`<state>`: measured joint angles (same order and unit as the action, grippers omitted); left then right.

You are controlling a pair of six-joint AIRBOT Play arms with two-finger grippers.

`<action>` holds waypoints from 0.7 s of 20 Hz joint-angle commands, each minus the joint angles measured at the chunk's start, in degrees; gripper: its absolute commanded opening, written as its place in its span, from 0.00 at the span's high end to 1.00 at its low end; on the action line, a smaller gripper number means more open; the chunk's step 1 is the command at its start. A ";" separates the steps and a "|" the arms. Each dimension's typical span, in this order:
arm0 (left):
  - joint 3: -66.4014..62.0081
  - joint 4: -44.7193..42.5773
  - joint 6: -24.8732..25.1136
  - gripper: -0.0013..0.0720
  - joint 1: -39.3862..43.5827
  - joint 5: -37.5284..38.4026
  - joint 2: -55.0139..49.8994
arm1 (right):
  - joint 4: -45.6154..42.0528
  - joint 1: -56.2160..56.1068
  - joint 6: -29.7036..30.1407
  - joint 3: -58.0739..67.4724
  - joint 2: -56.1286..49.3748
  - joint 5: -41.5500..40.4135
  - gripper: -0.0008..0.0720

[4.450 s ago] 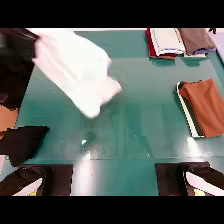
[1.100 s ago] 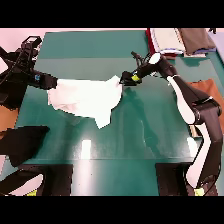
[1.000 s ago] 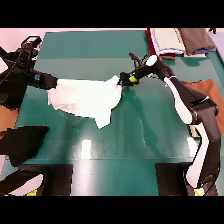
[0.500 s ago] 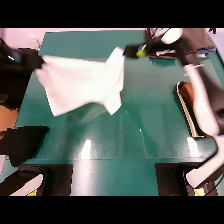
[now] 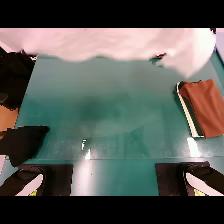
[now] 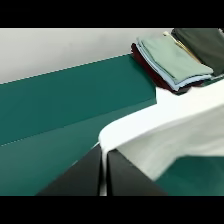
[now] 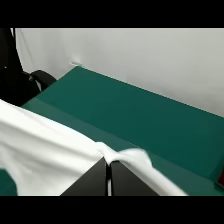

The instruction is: Fold the shirts.

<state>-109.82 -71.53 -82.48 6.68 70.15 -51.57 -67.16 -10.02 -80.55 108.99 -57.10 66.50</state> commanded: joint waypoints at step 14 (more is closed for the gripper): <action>35.12 0.81 3.69 0.95 -0.04 -3.69 -25.27 | -2.97 -2.16 -5.33 -16.98 -29.55 11.52 0.97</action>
<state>-81.32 -70.54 -79.66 6.63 72.42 -71.61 -70.67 -12.56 -86.48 96.97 -80.95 82.87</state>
